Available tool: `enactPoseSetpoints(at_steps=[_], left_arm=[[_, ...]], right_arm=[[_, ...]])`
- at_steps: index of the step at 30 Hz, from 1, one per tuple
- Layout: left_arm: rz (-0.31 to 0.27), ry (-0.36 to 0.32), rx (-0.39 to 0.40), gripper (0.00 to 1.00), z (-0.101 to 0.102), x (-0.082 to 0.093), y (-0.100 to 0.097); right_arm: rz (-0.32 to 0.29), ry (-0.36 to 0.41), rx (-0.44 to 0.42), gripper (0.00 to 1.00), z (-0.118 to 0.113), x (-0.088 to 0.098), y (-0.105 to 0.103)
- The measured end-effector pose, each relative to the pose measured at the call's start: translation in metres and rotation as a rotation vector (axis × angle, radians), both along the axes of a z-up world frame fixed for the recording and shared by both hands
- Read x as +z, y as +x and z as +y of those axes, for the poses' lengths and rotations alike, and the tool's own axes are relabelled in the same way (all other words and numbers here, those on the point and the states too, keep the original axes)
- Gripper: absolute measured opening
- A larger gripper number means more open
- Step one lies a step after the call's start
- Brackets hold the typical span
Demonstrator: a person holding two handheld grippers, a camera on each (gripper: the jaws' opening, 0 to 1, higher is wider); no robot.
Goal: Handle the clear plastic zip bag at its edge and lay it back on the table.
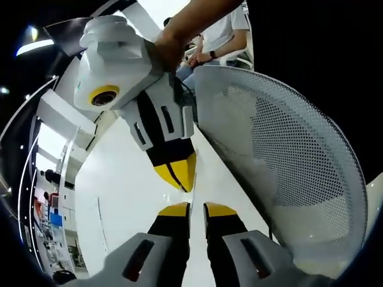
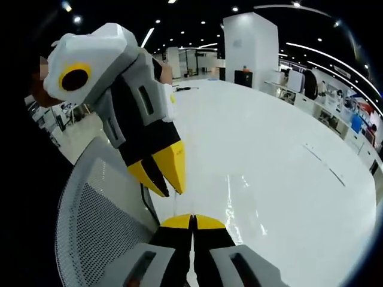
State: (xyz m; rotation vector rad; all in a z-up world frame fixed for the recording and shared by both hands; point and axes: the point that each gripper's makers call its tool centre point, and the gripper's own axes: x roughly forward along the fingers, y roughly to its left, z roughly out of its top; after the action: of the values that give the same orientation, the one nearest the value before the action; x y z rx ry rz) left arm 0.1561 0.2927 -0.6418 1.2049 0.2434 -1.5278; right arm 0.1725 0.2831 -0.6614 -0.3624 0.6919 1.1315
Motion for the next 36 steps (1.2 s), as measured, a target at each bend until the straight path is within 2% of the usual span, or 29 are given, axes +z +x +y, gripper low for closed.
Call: enactPoseSetpoints(at_steps=[5, 8, 15, 23, 27, 36], left_arm=[[-0.065, 0.014, -0.025, 0.0, 0.003, -0.005, 0.004], [-0.071, 0.015, -0.023, 0.0, 0.004, -0.007, 0.004], [-0.076, -0.001, -0.002, 0.0, 0.006, -0.005, 0.005], [-0.053, -0.011, 0.04, 0.0, 0.011, -0.008, 0.004], [-0.067, -0.023, 0.07, 0.0, 0.014, -0.006, 0.008], [-0.04, -0.025, 0.108, 0.0, 0.018, -0.008, 0.007]], right_arm=[[0.007, 0.01, -0.015, 0.0, -0.001, 0.003, 0.001], [0.006, 0.015, -0.027, 0.0, -0.002, 0.006, 0.003], [-0.02, 0.022, -0.056, 0.0, -0.006, 0.016, 0.013], [-0.074, 0.05, -0.099, 0.0, -0.009, 0.034, 0.028], [-0.096, 0.066, -0.119, 0.0, -0.011, 0.042, 0.036], [-0.149, 0.081, -0.138, 0.0, -0.014, 0.058, 0.049]])
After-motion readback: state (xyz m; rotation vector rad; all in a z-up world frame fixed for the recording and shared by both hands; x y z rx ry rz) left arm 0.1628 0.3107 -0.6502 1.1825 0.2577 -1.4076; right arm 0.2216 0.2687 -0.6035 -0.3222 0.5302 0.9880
